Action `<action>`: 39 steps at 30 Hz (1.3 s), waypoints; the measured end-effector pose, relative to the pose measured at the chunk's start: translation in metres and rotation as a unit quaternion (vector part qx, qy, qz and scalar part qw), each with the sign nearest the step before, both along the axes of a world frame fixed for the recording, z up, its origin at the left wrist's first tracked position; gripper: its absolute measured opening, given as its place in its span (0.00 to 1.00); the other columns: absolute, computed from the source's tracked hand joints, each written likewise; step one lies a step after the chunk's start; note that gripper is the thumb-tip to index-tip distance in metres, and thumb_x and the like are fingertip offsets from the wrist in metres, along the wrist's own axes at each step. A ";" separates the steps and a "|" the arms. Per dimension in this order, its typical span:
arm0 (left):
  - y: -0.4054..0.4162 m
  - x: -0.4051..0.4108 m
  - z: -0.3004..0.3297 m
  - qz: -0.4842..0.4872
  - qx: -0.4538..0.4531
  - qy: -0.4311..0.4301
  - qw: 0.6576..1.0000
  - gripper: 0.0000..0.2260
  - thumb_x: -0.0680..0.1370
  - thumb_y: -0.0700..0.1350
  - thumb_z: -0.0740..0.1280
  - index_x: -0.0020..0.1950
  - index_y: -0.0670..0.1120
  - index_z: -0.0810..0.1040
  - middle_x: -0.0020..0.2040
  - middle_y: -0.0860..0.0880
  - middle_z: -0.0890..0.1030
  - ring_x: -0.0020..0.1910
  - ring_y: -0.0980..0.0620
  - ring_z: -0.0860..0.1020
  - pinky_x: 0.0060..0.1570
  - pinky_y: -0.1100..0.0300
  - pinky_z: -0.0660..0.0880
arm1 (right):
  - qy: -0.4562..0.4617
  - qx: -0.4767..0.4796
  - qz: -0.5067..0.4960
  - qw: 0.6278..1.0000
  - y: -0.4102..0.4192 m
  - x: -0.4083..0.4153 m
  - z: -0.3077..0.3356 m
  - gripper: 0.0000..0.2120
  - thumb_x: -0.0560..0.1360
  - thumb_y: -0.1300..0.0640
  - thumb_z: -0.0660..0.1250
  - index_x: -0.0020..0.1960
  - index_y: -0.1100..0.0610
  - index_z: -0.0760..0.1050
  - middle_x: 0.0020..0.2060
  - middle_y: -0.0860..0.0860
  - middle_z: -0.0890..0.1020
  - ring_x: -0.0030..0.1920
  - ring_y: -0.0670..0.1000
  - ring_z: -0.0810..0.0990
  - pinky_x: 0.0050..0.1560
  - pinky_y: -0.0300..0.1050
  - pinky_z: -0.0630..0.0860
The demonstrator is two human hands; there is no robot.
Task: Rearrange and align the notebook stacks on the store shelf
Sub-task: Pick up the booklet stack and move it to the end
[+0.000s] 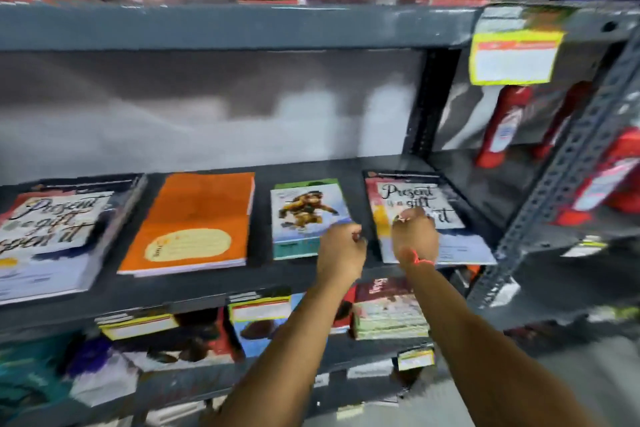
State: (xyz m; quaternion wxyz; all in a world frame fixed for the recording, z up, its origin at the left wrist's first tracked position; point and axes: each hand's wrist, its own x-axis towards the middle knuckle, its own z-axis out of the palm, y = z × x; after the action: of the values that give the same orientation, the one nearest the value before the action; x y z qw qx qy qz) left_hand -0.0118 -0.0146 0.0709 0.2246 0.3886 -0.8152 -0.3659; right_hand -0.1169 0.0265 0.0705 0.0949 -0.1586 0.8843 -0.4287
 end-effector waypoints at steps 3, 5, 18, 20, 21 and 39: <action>0.026 -0.037 -0.012 0.000 0.039 -0.047 0.998 0.11 0.74 0.39 0.63 0.50 0.33 0.77 0.52 0.33 0.80 0.53 0.38 0.78 0.50 0.49 0.71 | -0.004 0.108 0.004 0.994 0.035 -0.047 -0.020 0.20 0.75 0.53 0.58 0.64 0.61 0.70 0.63 0.63 0.72 0.65 0.63 0.69 0.62 0.52 0.68; 0.036 -0.052 -0.022 -0.002 0.054 -0.097 0.994 0.12 0.76 0.41 0.61 0.55 0.35 0.75 0.56 0.35 0.79 0.57 0.39 0.77 0.52 0.51 0.72 | -0.016 0.145 -0.018 0.989 0.054 -0.066 -0.032 0.23 0.77 0.51 0.55 0.67 0.63 0.67 0.67 0.63 0.68 0.68 0.63 0.64 0.66 0.53 0.65; 0.045 -0.099 -0.012 0.186 0.202 -0.065 0.959 0.17 0.78 0.39 0.57 0.66 0.36 0.67 0.71 0.39 0.63 0.66 0.39 0.66 0.64 0.51 0.69 | -0.103 0.111 -0.080 0.985 0.087 -0.127 -0.031 0.16 0.74 0.67 0.58 0.58 0.75 0.72 0.57 0.69 0.77 0.61 0.66 0.75 0.62 0.54 0.70; 0.045 -0.103 -0.003 0.185 0.221 -0.037 0.957 0.17 0.77 0.37 0.57 0.66 0.36 0.67 0.70 0.40 0.62 0.66 0.39 0.66 0.64 0.51 0.69 | -0.116 0.106 -0.076 0.985 0.088 -0.129 -0.029 0.16 0.74 0.67 0.57 0.58 0.74 0.73 0.52 0.68 0.78 0.60 0.65 0.75 0.65 0.55 0.70; 0.043 -0.104 0.001 0.184 0.230 -0.025 0.955 0.18 0.77 0.37 0.57 0.66 0.36 0.67 0.70 0.40 0.63 0.66 0.39 0.66 0.63 0.51 0.69 | -0.120 0.095 -0.066 0.986 0.088 -0.133 -0.030 0.16 0.75 0.66 0.57 0.59 0.74 0.73 0.55 0.68 0.77 0.60 0.65 0.75 0.65 0.56 0.70; -0.040 0.073 0.088 0.194 0.103 0.214 0.952 0.13 0.67 0.34 0.58 0.24 0.45 0.61 0.25 0.48 0.63 0.22 0.56 0.63 0.23 0.60 0.55 | -0.038 -0.100 0.036 0.994 -0.003 0.030 0.060 0.09 0.67 0.64 0.65 0.29 0.56 0.72 0.39 0.63 0.82 0.50 0.63 0.82 0.51 0.50 0.76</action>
State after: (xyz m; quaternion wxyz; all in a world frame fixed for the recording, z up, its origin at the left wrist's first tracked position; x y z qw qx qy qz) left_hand 0.0611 -0.0550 0.1592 0.4193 0.4728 -0.6151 -0.4716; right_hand -0.0869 0.0238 0.1308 0.1272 -0.1828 0.8264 -0.5171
